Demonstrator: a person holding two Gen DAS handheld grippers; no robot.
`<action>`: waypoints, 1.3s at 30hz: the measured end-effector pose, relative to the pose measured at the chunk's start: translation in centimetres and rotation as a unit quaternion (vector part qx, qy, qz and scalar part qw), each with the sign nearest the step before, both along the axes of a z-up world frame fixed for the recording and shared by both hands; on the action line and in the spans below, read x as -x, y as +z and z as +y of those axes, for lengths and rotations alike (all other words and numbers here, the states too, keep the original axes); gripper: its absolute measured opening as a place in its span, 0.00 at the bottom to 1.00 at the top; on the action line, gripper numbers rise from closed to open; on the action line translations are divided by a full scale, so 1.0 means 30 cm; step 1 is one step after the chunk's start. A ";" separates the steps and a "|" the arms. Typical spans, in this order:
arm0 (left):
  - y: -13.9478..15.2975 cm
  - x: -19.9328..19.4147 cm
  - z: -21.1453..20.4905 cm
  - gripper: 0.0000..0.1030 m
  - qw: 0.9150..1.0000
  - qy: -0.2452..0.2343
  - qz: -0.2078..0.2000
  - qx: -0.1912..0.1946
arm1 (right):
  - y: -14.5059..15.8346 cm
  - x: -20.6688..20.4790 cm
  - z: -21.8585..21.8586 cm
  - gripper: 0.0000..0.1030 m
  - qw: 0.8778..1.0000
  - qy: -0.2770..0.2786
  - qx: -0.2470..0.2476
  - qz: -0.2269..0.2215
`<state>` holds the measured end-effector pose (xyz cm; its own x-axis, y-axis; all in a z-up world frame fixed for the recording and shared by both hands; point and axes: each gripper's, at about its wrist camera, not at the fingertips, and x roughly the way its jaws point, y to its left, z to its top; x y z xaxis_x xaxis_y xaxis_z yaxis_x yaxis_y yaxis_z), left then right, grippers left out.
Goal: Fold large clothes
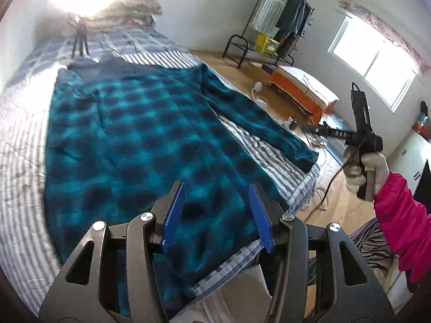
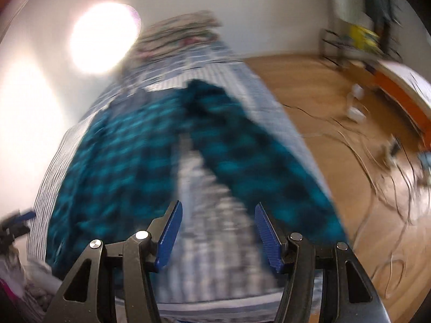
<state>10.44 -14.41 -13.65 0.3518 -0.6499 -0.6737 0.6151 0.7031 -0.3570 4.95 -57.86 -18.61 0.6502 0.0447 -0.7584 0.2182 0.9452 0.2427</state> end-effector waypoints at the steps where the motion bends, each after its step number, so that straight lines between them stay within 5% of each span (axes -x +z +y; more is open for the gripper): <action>1: -0.021 -0.010 -0.017 0.49 1.000 -0.001 0.008 -0.005 | -0.017 0.017 -0.069 0.57 1.000 -0.026 -0.015 0.004; 8: -0.105 -0.073 -0.091 0.49 0.998 -0.016 0.053 -0.013 | -0.149 0.092 -0.367 0.57 0.986 -0.134 -0.097 0.029; 16: -0.129 -0.104 -0.163 0.49 0.997 -0.034 0.067 -0.013 | -0.259 0.046 -0.434 0.56 0.979 -0.156 -0.107 0.080; 18: -0.138 -0.105 -0.174 0.49 0.997 -0.037 0.070 -0.017 | -0.266 0.033 -0.418 0.45 0.981 -0.141 -0.100 0.088; 20: -0.142 -0.103 -0.177 0.49 0.997 -0.039 0.071 -0.019 | -0.260 0.017 -0.387 0.19 0.984 -0.124 -0.075 0.100; 21: -0.142 -0.101 -0.177 0.49 0.997 -0.039 0.070 -0.020 | -0.255 0.011 -0.368 0.15 0.985 -0.123 -0.053 0.105; 23: -0.138 -0.097 -0.173 0.49 0.997 -0.037 0.065 -0.021 | -0.233 0.010 -0.342 0.01 0.987 -0.118 -0.024 0.105; 29: -0.129 -0.093 -0.153 0.49 0.997 -0.031 0.064 -0.019 | -0.085 0.021 -0.259 0.00 0.987 -0.131 0.071 0.061; 35: -0.112 -0.079 -0.125 0.49 0.998 -0.026 0.059 -0.016 | 0.082 0.029 -0.141 0.00 0.988 -0.120 0.093 -0.011; 39: -0.086 -0.077 -0.085 0.49 0.999 -0.011 0.053 -0.006 | 0.197 0.030 0.007 0.00 0.992 -0.063 0.081 -0.069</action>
